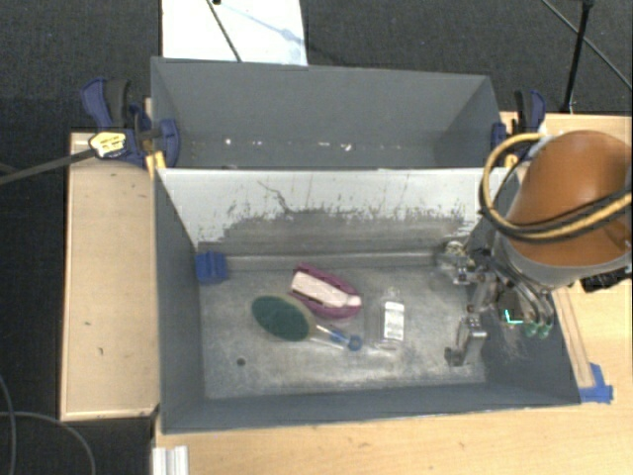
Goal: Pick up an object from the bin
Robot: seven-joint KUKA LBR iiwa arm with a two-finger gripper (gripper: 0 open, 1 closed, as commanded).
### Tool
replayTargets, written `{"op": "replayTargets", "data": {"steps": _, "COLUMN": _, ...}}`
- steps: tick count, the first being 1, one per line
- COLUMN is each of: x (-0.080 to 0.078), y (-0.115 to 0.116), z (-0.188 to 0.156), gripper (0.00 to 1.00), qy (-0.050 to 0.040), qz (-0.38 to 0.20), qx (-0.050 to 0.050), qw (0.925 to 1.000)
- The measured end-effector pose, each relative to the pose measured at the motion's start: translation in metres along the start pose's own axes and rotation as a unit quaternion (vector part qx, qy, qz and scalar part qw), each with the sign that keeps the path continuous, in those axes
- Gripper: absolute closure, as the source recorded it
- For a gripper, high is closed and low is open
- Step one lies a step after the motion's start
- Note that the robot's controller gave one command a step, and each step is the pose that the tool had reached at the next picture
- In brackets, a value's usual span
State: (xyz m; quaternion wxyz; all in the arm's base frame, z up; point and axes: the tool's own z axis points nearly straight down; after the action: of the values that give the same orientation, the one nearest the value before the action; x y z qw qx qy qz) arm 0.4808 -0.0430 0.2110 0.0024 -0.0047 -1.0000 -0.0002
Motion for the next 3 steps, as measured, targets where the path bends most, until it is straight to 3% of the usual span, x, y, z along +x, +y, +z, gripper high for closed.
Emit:
{"op": "replayTargets", "data": {"steps": 1, "x": -0.049, "y": 0.07, "z": 0.136, "gripper": 0.0, "qy": -0.0008, "qz": -0.037, "qx": -0.001, "qw": 0.9993}}
{"op": "replayTargets", "data": {"steps": 2, "x": -0.005, "y": 0.02, "z": 0.115, "gripper": 0.0, "qy": -0.0016, "qz": -0.008, "qx": 0.001, "qw": 1.0}}
{"op": "replayTargets", "data": {"steps": 3, "x": -0.031, "y": 0.067, "z": 0.142, "gripper": 0.0, "qy": -0.0046, "qz": -0.005, "qx": -0.001, "qw": 1.0}}
